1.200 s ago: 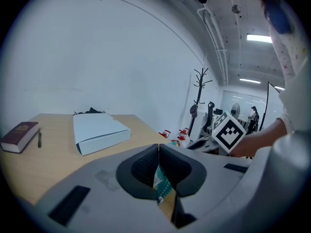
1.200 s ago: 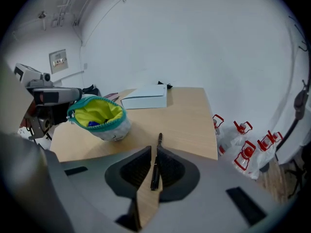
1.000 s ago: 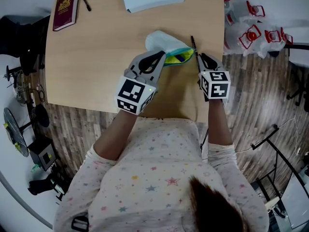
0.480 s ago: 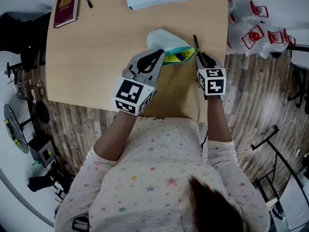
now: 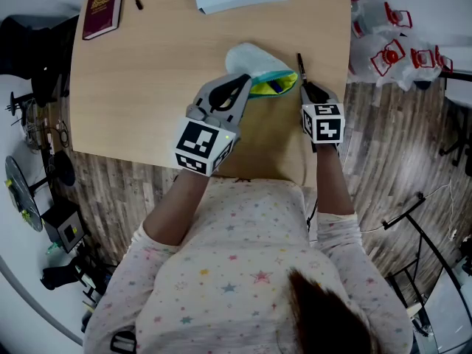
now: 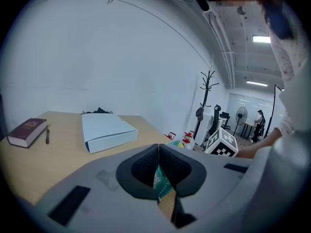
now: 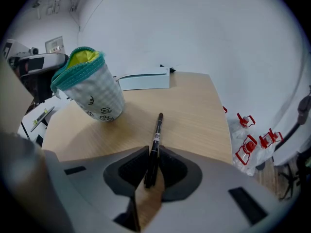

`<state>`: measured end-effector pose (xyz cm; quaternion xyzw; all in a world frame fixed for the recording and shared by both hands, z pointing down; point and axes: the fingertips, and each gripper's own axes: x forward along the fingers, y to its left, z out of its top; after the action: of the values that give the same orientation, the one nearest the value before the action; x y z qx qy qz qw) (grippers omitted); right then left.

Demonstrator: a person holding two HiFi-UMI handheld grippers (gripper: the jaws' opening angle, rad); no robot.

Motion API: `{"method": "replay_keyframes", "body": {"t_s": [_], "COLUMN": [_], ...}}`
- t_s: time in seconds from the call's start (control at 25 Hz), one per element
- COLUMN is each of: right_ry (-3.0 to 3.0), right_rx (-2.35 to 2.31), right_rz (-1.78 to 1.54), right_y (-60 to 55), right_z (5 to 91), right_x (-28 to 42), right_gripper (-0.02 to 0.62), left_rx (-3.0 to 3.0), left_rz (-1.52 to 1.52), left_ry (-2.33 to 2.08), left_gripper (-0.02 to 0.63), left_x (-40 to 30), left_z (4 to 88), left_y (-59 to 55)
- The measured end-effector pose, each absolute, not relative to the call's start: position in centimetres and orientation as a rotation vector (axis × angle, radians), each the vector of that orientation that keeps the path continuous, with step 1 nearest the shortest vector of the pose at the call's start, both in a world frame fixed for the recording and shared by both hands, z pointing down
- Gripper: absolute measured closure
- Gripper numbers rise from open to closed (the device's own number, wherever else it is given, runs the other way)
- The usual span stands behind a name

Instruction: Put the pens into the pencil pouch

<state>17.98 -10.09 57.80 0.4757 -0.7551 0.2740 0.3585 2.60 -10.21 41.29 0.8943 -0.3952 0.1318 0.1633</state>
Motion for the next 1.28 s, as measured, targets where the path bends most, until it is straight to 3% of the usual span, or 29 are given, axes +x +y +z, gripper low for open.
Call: {"method": "replay_keyframes", "body": {"t_s": [1.28], "right_ry": [-2.036], "right_rx": [1.329], "right_rz": [0.708], "right_y": [-10.7], "right_z": [51.4], "right_x": [18.3], "right_gripper": [0.537], "left_rx": [2.581], "left_rz": [0.375], "left_ry": [-1.108], "left_gripper": [0.591], "left_x": [2.2], "left_z": [41.0], "left_y": [-10.2]}}
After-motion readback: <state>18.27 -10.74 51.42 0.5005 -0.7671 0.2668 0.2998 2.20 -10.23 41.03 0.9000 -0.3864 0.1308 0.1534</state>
